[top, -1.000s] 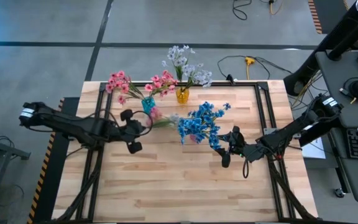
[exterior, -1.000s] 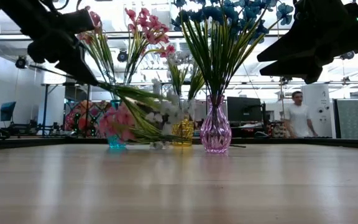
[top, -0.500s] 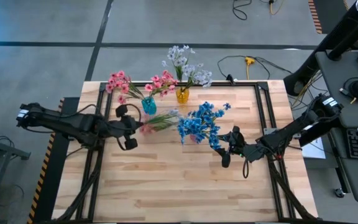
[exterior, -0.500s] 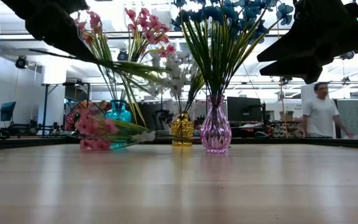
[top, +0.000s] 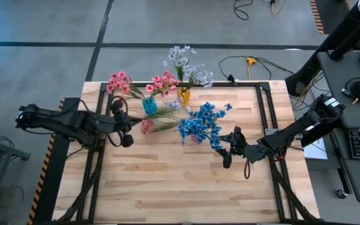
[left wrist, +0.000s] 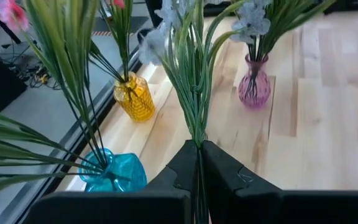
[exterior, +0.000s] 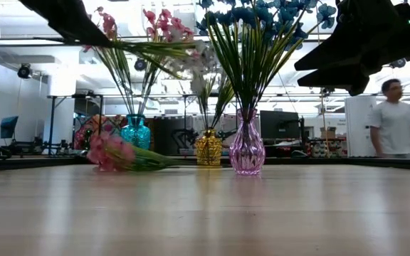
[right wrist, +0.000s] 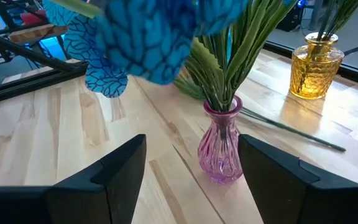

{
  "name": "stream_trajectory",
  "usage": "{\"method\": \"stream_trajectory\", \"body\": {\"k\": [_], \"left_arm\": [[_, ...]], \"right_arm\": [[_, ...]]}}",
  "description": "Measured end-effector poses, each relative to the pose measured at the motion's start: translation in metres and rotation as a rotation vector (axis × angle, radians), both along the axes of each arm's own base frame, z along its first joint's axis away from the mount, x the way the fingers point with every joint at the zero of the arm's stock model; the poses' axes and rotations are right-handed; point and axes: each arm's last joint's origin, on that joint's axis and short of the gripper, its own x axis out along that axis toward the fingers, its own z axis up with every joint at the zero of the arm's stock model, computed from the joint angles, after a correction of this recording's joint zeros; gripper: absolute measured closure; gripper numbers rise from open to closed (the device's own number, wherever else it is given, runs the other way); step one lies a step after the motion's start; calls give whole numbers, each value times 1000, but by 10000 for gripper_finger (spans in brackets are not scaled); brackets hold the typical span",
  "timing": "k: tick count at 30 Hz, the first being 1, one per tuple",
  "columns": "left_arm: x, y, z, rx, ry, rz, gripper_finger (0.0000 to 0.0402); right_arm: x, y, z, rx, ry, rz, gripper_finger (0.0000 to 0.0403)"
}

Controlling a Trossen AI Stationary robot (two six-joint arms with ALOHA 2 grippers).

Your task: Sort flowers into vase by color

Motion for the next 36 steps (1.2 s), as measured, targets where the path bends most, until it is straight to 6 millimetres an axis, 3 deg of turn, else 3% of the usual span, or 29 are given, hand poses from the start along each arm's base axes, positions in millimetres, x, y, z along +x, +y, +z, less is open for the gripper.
{"method": "stream_trajectory", "body": {"k": [14, 22, 28, 36], "left_arm": [[-8, -3, 8, -26, -37, -35, 401], [-15, -19, 16, -81, -139, -137, 401], [-15, -35, 17, -84, -213, -237, 401], [-21, -41, 15, -3, -265, -134, 401]], "right_arm": [[0, 0, 0, 0, 1, 0, 156], [-2, -1, -6, -12, 59, -7, 159], [-5, 0, -14, 76, 124, 44, 165], [-5, 1, -14, 130, 128, 86, 163]]}}
